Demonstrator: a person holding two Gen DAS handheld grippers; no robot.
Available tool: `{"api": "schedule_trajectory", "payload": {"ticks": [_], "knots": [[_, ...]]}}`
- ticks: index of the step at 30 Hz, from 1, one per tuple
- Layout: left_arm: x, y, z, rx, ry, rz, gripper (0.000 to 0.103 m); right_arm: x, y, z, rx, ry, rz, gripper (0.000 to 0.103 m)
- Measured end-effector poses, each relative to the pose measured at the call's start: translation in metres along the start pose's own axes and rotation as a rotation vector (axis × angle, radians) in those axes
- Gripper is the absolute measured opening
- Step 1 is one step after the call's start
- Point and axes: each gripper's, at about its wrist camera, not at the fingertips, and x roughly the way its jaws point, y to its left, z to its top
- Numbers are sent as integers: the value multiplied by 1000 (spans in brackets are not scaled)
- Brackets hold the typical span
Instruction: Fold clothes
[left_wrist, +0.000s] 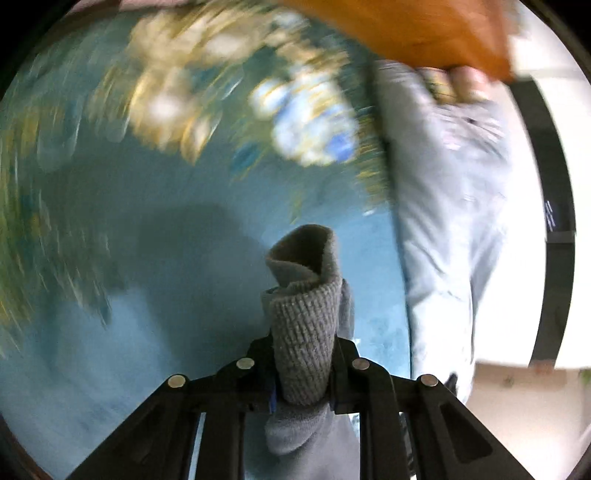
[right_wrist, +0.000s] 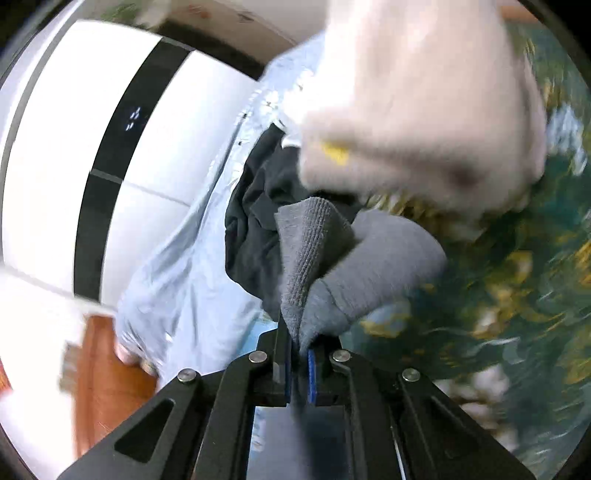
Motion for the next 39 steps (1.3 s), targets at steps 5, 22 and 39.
{"api": "schedule_trajectory", "payload": {"ticks": [5,22,39], "knots": [[16,54,-1,52,99,136,27,1,-80,-33,64,95,-209,6],[35,99,-22,-146,177,270,51,30,14,-120,-360,202,-312,7],[16,79,-80,-66,399,121,53,117,123,-382,-1188,592,-329,11]]}}
